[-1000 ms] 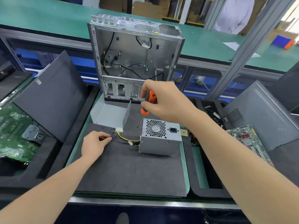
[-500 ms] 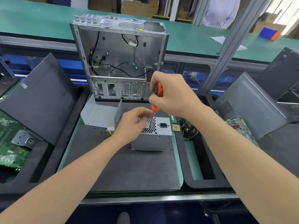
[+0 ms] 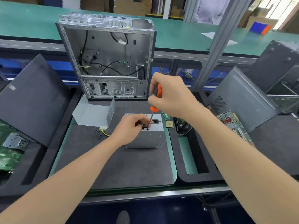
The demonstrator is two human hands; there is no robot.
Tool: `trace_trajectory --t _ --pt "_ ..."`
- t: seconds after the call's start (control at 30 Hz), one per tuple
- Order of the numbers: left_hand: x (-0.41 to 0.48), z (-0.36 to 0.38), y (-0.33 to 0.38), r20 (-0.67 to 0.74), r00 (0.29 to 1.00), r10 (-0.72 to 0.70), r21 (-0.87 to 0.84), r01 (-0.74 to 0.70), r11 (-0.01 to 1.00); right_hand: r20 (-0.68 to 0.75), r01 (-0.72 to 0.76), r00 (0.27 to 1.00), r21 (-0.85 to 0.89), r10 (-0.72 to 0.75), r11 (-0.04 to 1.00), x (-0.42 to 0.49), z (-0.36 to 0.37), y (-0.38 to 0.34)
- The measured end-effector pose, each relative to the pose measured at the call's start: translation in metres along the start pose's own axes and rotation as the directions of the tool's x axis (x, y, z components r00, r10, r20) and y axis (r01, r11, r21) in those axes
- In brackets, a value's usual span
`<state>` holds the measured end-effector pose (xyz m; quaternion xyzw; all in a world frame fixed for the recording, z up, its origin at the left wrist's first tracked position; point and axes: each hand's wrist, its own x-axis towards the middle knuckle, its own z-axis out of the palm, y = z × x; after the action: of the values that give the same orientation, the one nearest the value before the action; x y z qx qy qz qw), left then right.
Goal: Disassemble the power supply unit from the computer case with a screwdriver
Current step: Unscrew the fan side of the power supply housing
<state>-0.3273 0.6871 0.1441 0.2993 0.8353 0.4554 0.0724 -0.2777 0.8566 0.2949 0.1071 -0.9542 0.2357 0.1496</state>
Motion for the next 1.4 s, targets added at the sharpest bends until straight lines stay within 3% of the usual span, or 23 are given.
trace_trajectory --t 0.7,0.93,1.0,1.1,1.23,1.4 --pt "0.0 0.003 -0.004 0.01 1.0 -0.014 -0.029 0.014 0.999 0.066 0.007 0.998 -0.072 -0.003 0.997 0.004 0.004 -0.003" --pt "0.002 0.0 -0.007 0.073 0.997 -0.01 -0.111 0.018 0.994 0.064 0.042 0.998 -0.411 -0.017 0.91 0.01 0.006 -0.011" --pt "0.004 -0.006 -0.007 0.132 0.991 -0.002 -0.14 0.021 0.99 0.112 0.043 0.994 -0.421 0.005 0.906 0.015 0.003 -0.011" --pt "0.009 -0.011 -0.005 0.199 0.98 0.024 -0.16 0.008 0.987 0.254 0.092 0.967 -0.267 -0.022 0.959 0.022 -0.006 -0.007" --pt "0.015 -0.009 -0.002 0.182 0.982 0.051 -0.168 -0.02 0.986 0.378 0.205 0.913 -0.096 -0.155 0.974 0.024 -0.019 -0.001" --pt "0.016 -0.008 -0.008 0.152 0.985 0.085 -0.116 -0.067 0.991 0.6 0.389 0.746 -0.043 -0.287 0.92 0.035 -0.033 -0.005"
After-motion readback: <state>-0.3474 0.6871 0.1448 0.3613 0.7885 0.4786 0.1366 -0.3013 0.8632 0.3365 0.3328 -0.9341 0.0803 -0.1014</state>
